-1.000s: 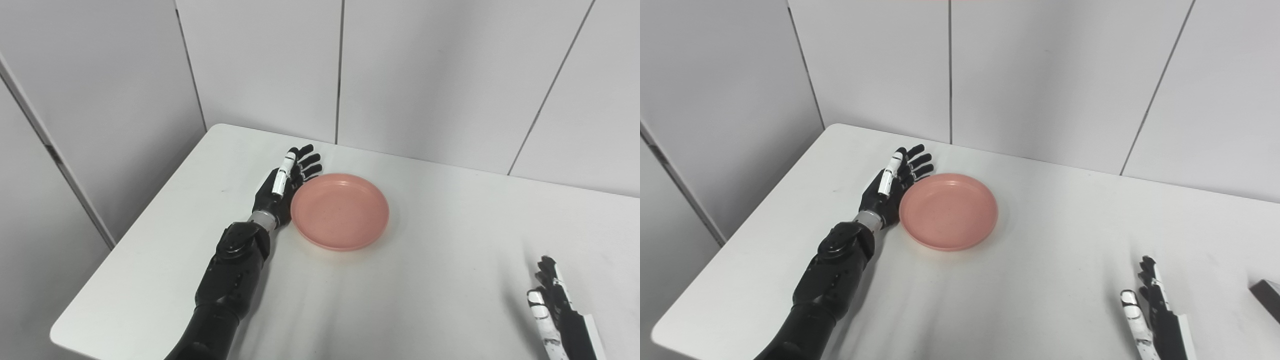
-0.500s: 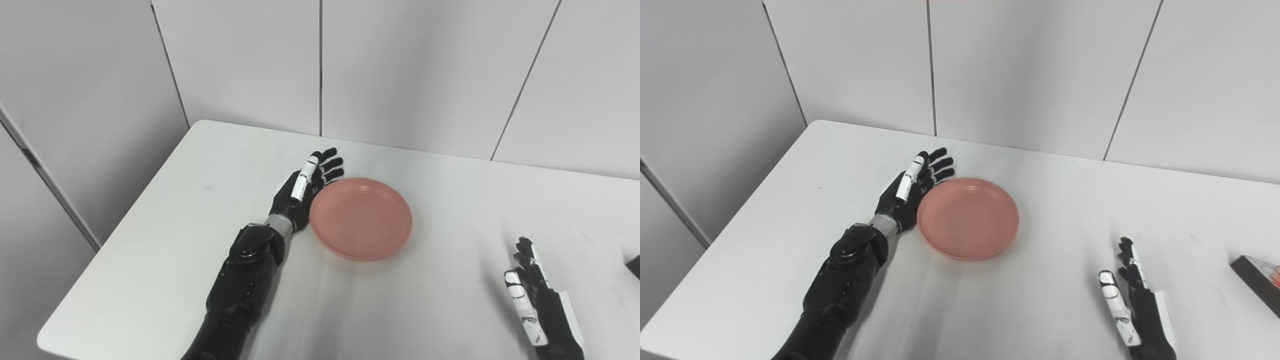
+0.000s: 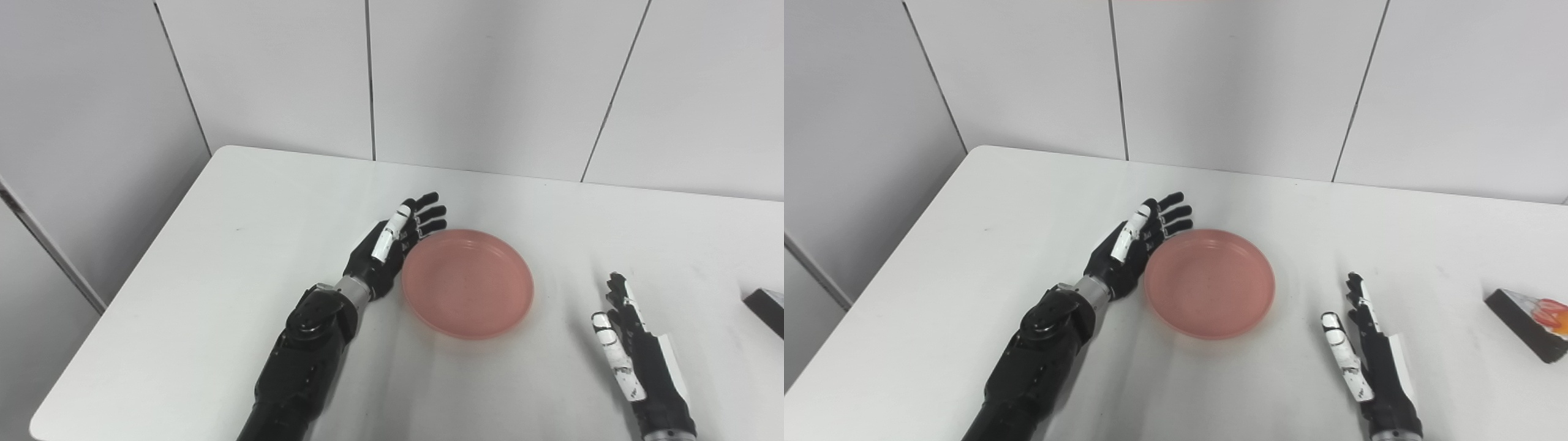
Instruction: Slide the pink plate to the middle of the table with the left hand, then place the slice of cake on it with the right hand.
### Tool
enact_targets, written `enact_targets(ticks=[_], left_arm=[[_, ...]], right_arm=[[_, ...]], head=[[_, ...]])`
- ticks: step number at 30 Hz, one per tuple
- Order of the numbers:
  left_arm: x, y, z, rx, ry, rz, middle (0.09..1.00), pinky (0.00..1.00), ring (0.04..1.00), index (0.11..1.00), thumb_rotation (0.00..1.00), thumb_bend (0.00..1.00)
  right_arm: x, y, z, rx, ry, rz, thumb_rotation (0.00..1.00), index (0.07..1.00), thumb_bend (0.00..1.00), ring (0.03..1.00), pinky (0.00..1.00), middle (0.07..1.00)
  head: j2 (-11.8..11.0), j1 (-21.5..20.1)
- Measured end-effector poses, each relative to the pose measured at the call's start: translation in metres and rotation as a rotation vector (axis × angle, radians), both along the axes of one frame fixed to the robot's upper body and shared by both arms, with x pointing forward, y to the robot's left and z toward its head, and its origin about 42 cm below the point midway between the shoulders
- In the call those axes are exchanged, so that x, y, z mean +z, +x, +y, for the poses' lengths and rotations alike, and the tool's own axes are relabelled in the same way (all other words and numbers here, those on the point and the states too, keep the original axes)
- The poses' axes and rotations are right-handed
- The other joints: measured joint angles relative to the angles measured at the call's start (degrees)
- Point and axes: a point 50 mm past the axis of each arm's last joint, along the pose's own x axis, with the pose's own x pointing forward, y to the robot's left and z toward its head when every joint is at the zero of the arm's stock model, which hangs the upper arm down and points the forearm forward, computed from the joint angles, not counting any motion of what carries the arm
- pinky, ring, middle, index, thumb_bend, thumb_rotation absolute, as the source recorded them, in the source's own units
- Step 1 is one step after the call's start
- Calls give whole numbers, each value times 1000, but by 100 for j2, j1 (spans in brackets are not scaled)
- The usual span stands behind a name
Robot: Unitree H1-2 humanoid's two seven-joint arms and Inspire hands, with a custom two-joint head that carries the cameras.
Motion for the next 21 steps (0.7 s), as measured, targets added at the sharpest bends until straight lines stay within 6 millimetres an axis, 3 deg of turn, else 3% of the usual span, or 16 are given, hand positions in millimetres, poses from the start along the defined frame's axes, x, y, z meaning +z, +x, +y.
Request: enact_targets(ticks=[13,18,19,21], left_arm=[[-5,-5,-3,-35,14,2,876,870,873,860,1000,406],[-8,-4,-3,-34,13,0,871,857,865,859,1000,407],[-8,-4,-2,-36,13,-1,872,856,865,859,1000,407],[-8,-4,-2,-39,14,-1,874,856,869,858,1000,406]], right_arm=[[0,0,9,-5,-2,-6,1000,968,418,952,928,962],[-3,1,10,-5,-2,3,1000,969,393,955,931,962],[-3,1,10,-5,-1,3,1000,970,388,956,931,963],[-2,1,11,-5,6,0,1000,975,383,958,932,969]], head=[[53,-317],[62,-572],[62,-859],[53,-984]])
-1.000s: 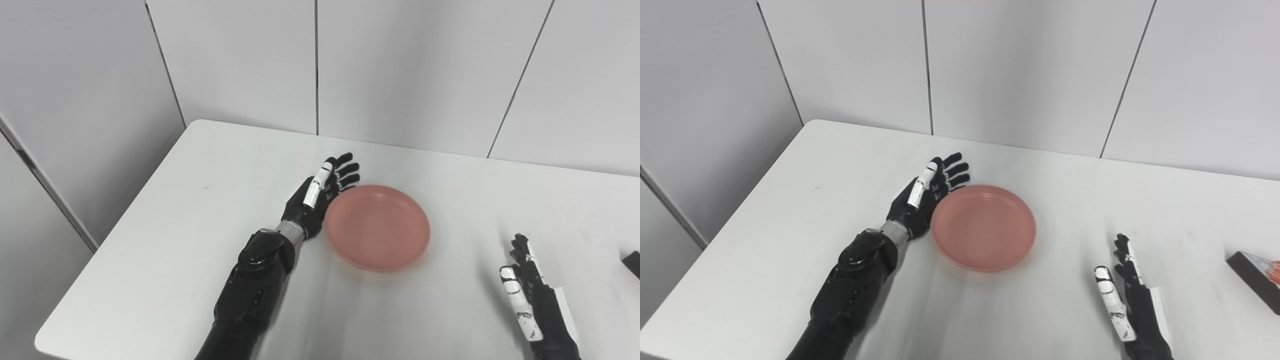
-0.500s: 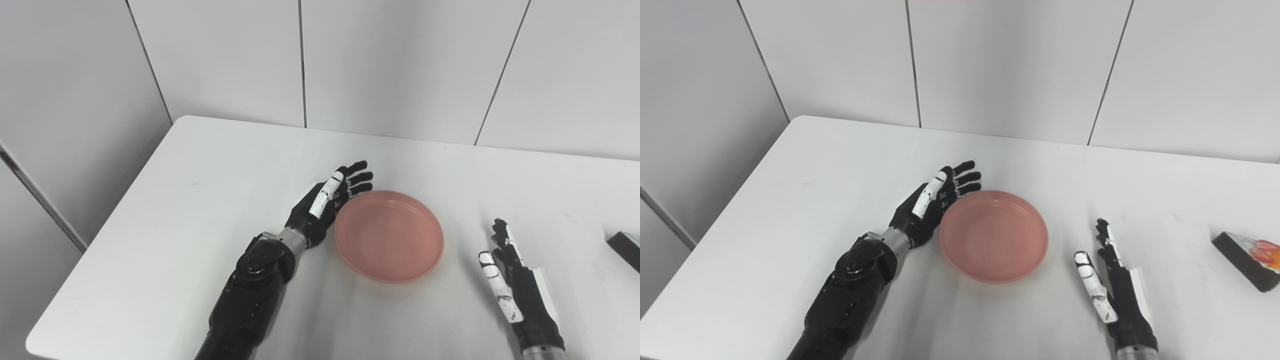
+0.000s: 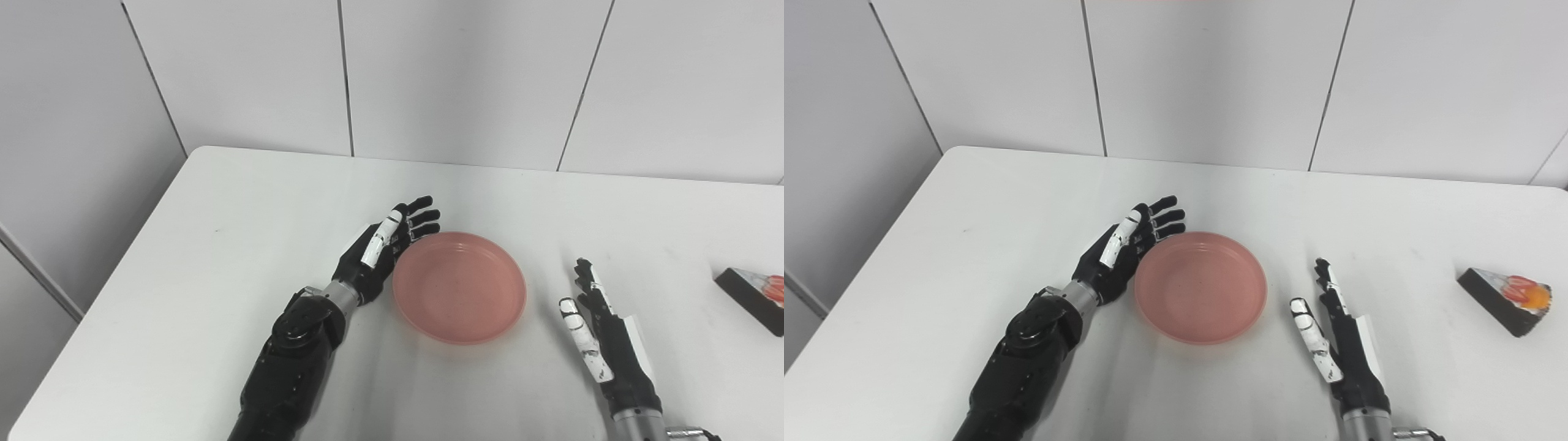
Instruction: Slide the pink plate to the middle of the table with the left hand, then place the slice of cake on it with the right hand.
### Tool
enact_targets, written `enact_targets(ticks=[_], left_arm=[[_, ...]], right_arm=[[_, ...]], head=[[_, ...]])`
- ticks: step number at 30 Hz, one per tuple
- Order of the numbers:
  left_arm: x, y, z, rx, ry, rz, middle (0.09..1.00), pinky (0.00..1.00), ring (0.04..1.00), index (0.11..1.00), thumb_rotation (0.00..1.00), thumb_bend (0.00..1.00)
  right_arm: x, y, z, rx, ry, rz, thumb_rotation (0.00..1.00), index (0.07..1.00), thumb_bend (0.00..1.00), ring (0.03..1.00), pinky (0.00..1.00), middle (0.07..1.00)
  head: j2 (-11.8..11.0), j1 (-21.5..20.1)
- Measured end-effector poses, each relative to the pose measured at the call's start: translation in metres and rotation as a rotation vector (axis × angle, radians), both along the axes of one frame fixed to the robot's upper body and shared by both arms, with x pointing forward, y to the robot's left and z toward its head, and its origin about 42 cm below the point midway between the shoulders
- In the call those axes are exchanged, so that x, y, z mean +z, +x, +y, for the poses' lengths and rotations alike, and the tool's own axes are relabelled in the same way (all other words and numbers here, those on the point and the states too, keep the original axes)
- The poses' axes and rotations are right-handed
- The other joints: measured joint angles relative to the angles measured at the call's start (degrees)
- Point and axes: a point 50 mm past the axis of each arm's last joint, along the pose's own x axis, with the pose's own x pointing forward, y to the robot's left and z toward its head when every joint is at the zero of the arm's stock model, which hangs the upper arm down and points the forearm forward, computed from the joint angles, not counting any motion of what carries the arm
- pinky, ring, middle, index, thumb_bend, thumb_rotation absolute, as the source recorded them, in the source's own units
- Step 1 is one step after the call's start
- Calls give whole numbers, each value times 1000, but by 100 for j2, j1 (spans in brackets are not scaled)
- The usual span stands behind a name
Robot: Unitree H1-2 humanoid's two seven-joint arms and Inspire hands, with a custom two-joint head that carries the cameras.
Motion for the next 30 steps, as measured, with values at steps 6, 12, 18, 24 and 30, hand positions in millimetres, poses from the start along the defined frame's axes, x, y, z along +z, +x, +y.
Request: enact_targets(ticks=[6,12,18,24,30], left_arm=[[0,0,3,-20,3,-3,872,858,870,854,1000,415],[-2,0,7,-33,-10,-4,870,861,869,853,1000,430],[-6,4,22,-49,-28,-23,880,864,876,865,1000,451],[-11,14,33,-74,-59,-38,874,852,867,857,1000,475],[-12,28,52,-68,-40,-46,856,825,843,839,974,490]], right_arm=[[4,-1,2,-7,12,-4,1000,988,389,960,932,978],[21,-3,3,-28,-62,-62,1000,951,413,934,879,954],[66,4,-9,-82,-215,-184,936,920,541,896,842,917],[109,8,-20,-112,-332,-284,787,888,599,828,741,875],[142,2,-51,-161,-491,-345,650,900,702,838,750,882]], head=[[-70,-894],[-114,-1370],[-167,-1758],[-211,-2198],[-255,-2567]])
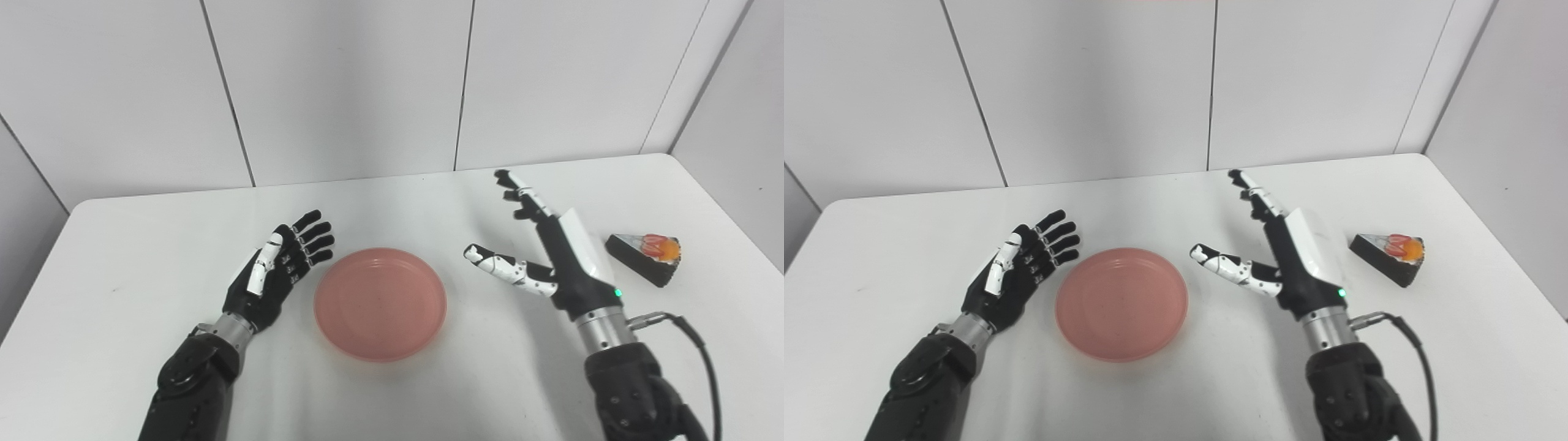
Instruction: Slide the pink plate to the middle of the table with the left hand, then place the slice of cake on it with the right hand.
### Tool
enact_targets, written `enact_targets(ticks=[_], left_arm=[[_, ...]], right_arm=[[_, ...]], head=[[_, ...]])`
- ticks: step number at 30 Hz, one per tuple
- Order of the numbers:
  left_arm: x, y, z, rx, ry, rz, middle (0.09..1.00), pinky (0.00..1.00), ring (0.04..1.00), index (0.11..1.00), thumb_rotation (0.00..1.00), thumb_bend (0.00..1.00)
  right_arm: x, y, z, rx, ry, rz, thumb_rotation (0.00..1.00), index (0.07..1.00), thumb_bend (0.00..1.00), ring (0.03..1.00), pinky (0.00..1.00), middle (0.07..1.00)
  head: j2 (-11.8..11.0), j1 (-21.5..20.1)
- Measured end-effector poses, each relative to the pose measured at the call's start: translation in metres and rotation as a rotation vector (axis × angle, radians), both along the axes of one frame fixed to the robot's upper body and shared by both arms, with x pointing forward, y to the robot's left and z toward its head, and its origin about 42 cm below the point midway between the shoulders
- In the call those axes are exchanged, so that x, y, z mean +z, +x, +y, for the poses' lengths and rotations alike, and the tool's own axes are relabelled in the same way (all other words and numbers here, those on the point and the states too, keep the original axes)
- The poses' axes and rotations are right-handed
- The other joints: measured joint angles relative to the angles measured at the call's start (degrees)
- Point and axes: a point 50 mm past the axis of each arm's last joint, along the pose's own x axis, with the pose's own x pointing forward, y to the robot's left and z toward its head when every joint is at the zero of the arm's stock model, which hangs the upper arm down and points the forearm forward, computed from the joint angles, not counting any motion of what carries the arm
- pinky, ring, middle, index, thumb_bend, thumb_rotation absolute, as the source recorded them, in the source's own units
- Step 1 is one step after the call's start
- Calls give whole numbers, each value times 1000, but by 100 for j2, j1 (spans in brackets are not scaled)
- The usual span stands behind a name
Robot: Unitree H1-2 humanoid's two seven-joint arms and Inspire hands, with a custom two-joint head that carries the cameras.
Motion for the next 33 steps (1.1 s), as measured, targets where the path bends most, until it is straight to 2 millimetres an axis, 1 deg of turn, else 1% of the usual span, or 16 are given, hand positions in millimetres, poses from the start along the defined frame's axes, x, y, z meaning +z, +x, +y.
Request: enact_targets(ticks=[1,2,3,4,6,9,12,14,16,19,21,25,28,30,33], left_arm=[[0,1,4,1,4,-2,851,815,836,834,955,498],[0,2,8,4,7,-2,849,812,834,833,948,500],[0,3,10,7,5,-2,846,805,829,831,942,503],[0,4,11,10,1,1,845,804,828,831,940,503],[0,7,12,7,-13,7,833,794,818,824,927,508],[0,11,14,7,-26,17,826,787,810,818,936,503],[0,12,23,24,-29,19,823,789,809,814,951,489],[0,13,28,27,-25,19,823,794,809,814,967,486],[0,16,30,28,-22,20,822,798,808,814,979,491],[1,21,33,30,-19,25,823,802,814,811,977,501],[1,23,36,30,-17,26,831,811,824,818,973,507],[1,25,42,37,-10,18,838,815,828,823,955,530],[1,28,46,33,-4,19,835,815,826,818,919,550],[2,29,50,35,-1,19,836,815,825,820,905,556],[2,31,53,39,-1,18,841,818,829,826,896,565]], right_arm=[[5,0,-6,-16,-23,-11,604,904,733,830,727,884],[10,-1,-12,-33,-38,-20,588,905,744,827,719,885],[13,-1,-17,-51,-49,-23,569,906,765,821,716,885],[14,-1,-20,-66,-58,-21,564,906,771,819,716,885],[15,-2,-28,-87,-83,-5,528,911,825,845,748,898],[19,-6,-51,-145,-134,17,534,917,867,861,766,906],[26,-9,-76,-229,-161,29,570,926,908,859,752,908],[25,-11,-88,-263,-180,47,583,933,920,858,742,914],[19,-13,-98,-285,-197,88,592,943,939,857,734,919],[11,-11,-110,-314,-215,150,602,956,963,867,741,929],[10,-10,-117,-337,-220,179,596,957,975,869,737,932],[10,-9,-128,-370,-224,215,584,959,972,886,762,940],[8,-8,-134,-394,-223,247,586,957,983,867,730,933],[6,-7,-140,-410,-229,274,592,953,987,858,720,928],[6,-5,-148,-427,-245,296,606,950,987,852,714,925]], head=[[0,0],[-17,-139],[-18,-141],[-18,-228],[-35,-369],[-53,-465],[-79,-624],[-79,-729],[-79,-765],[-70,-922],[-62,-958],[-53,-1019],[-53,-1072],[-27,-1169],[-9,-1186]])
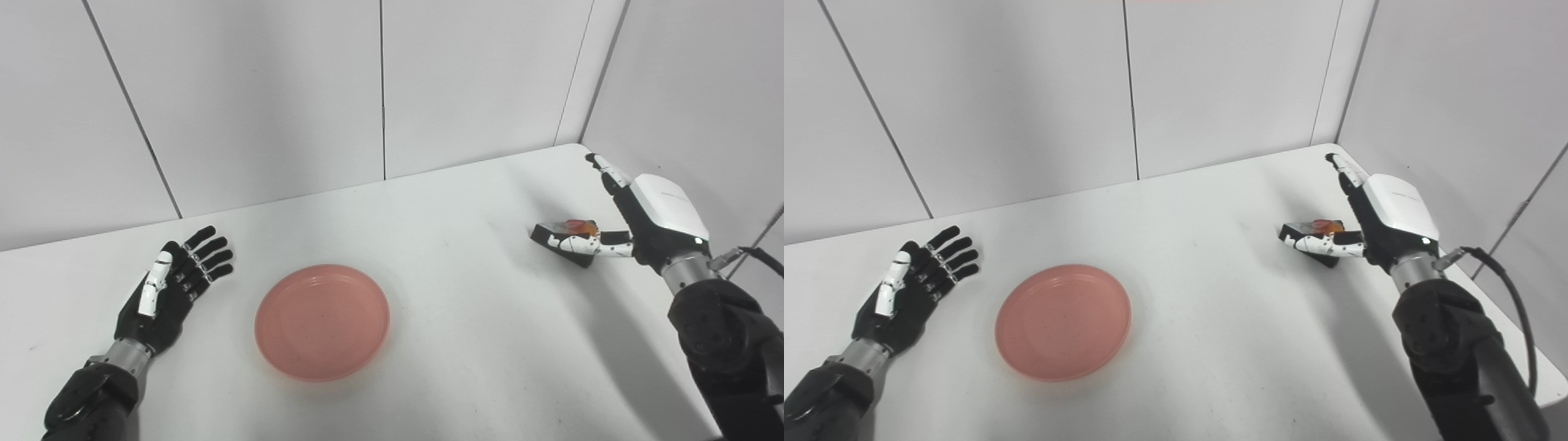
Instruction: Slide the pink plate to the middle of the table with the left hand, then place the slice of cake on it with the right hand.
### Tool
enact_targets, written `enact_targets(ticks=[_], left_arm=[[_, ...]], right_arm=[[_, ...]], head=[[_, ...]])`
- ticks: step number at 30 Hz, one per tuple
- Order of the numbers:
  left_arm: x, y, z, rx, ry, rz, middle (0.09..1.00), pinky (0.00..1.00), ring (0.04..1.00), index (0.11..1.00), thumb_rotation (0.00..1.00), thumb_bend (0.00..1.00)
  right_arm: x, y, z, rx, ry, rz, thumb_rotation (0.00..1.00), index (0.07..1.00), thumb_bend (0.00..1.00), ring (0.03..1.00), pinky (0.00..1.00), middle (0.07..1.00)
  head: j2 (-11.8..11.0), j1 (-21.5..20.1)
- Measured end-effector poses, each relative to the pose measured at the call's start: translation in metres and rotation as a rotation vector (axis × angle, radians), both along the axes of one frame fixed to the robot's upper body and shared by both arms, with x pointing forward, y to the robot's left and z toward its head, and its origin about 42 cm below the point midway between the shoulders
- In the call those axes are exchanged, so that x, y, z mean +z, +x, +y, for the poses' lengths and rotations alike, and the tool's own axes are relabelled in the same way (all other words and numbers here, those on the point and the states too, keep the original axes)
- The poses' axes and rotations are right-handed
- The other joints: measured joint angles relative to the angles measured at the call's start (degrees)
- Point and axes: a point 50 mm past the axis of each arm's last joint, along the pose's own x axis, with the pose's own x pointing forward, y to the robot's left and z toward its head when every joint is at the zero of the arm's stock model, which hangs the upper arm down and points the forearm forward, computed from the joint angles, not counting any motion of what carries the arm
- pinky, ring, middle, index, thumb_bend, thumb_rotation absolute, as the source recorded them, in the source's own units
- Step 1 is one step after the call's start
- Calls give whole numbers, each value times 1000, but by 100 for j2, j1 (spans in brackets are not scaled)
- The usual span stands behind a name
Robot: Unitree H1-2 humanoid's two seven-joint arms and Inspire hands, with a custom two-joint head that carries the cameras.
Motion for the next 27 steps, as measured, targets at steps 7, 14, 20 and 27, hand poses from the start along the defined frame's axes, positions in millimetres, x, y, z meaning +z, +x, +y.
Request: enact_targets(ticks=[7,14,20,27], left_arm=[[-1,3,9,-2,6,-6,858,821,843,844,917,544],[-1,4,24,-1,31,-23,866,828,848,858,986,501],[-1,4,31,1,35,-26,855,814,835,848,970,510],[0,3,34,-5,37,-27,857,815,838,850,959,518]], right_arm=[[-7,8,-11,-36,9,73,601,952,998,871,740,936],[-16,26,-14,-40,21,138,566,942,1000,857,724,923],[-16,40,-14,-30,2,164,562,945,1000,854,718,926],[-15,55,-8,-8,-28,190,562,951,1000,848,708,929]], head=[[35,-193],[27,-228],[35,-290],[53,-325]])
